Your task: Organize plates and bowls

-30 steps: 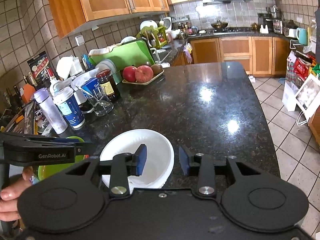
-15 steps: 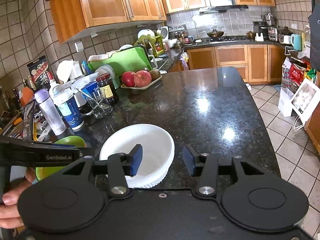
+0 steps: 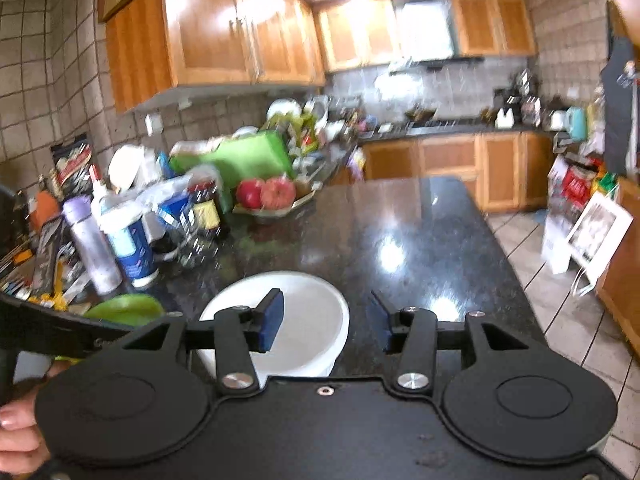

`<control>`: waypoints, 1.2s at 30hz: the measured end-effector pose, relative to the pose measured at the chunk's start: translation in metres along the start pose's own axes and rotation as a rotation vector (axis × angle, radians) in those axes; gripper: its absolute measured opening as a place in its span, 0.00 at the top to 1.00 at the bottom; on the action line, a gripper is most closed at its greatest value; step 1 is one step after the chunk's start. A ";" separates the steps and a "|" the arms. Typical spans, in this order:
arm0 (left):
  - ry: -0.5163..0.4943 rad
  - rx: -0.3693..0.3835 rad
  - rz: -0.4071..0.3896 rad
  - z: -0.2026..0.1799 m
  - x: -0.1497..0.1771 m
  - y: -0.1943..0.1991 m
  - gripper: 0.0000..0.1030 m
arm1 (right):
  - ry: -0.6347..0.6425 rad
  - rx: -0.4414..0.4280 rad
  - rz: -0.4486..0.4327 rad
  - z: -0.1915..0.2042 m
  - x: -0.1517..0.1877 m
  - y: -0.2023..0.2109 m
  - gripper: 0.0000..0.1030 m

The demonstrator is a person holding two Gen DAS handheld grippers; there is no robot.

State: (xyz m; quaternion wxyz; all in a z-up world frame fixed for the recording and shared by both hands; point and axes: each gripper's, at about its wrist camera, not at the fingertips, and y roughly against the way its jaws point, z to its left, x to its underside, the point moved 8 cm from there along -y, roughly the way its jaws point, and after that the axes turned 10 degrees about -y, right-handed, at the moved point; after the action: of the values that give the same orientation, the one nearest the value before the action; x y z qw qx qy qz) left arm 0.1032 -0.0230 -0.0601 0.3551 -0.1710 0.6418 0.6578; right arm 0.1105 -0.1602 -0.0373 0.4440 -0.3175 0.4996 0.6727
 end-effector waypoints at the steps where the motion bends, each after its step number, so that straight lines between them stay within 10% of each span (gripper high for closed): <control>1: -0.002 0.005 -0.009 0.002 -0.001 0.000 0.50 | 0.006 0.011 -0.018 0.001 0.000 0.000 0.52; 13: -0.059 0.050 -0.089 0.013 -0.004 0.003 0.41 | 0.064 0.213 -0.202 0.019 0.000 0.003 0.46; 36: -0.108 0.113 -0.163 0.016 -0.013 0.003 0.36 | 0.009 0.145 -0.024 0.015 0.013 -0.019 0.46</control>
State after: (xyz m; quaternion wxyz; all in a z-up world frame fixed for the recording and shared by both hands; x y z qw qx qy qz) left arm 0.1144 -0.0108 -0.0472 0.4506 -0.1669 0.6417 0.5978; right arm 0.1226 -0.1401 -0.0519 0.4717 -0.2935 0.5451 0.6278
